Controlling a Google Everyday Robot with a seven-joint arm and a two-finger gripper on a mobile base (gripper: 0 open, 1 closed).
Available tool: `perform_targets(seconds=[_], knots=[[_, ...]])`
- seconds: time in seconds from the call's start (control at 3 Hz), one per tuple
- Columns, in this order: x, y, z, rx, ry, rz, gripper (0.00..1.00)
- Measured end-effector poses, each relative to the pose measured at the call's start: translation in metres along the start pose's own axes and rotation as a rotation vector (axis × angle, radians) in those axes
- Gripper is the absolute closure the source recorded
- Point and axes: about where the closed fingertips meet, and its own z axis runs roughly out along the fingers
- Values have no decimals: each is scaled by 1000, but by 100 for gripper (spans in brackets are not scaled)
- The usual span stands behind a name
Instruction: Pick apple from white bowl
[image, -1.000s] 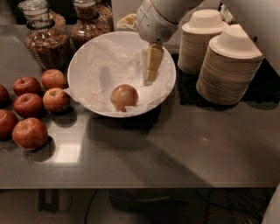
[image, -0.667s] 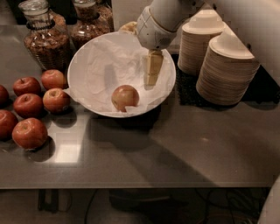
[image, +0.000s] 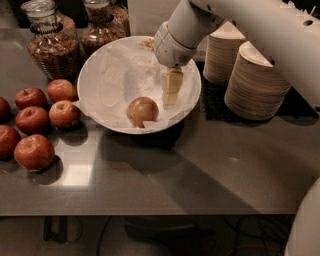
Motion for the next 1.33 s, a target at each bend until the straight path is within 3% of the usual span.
perform_targets(seconds=[1.0,1.33], knots=[[-36,24,12,-49,-81,-40,0],[-35,22,31,-45,-70,-21,0]])
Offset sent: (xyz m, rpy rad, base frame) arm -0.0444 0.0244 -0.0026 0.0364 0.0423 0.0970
